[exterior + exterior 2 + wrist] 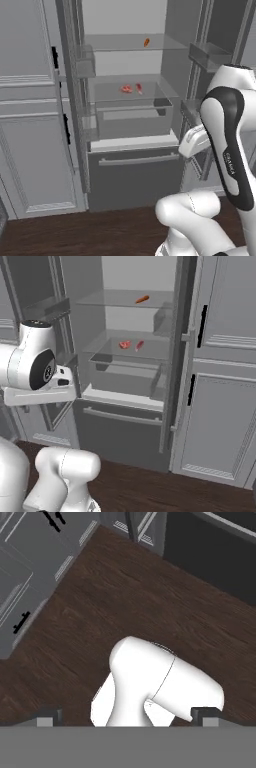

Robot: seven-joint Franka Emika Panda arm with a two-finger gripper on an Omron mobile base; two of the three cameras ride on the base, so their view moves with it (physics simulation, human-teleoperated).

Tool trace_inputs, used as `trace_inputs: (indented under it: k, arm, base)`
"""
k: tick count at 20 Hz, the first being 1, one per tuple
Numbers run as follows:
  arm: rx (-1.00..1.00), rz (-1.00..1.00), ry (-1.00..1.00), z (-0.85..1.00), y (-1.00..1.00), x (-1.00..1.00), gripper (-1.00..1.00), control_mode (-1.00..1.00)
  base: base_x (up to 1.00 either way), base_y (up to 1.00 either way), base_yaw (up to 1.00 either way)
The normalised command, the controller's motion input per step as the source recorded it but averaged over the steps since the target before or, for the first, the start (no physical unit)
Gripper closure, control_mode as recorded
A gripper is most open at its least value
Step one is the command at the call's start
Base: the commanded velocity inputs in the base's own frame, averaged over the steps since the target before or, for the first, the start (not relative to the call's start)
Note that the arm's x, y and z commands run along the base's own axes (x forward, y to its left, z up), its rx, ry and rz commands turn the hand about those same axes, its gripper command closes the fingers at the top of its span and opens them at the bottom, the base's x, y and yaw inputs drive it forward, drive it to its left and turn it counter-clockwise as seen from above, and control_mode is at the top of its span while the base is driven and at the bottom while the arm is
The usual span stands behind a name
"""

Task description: Place one carrot and one steak in each tupperware on the nearby counter, to pack two identical lunches.

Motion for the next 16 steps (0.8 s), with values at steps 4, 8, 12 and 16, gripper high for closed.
trace_inputs:
  k: [4,8,12,16]
  arm:
    - [0.0,0.0,0.0,0.0,0.0,0.0,-1.0,1.0]
    - [0.0,0.0,0.0,0.0,0.0,0.0,-1.0,1.0]
    - [0.0,0.0,0.0,0.0,0.0,0.0,-1.0,1.0]
    - [0.0,0.0,0.0,0.0,0.0,0.0,-1.0,1.0]
  base:
    - [0.38,0.08,-0.34]
    - [0.7,0.05,-0.16]
    - [0.94,0.0,0.0]
    - [0.7,0.12,-0.04]
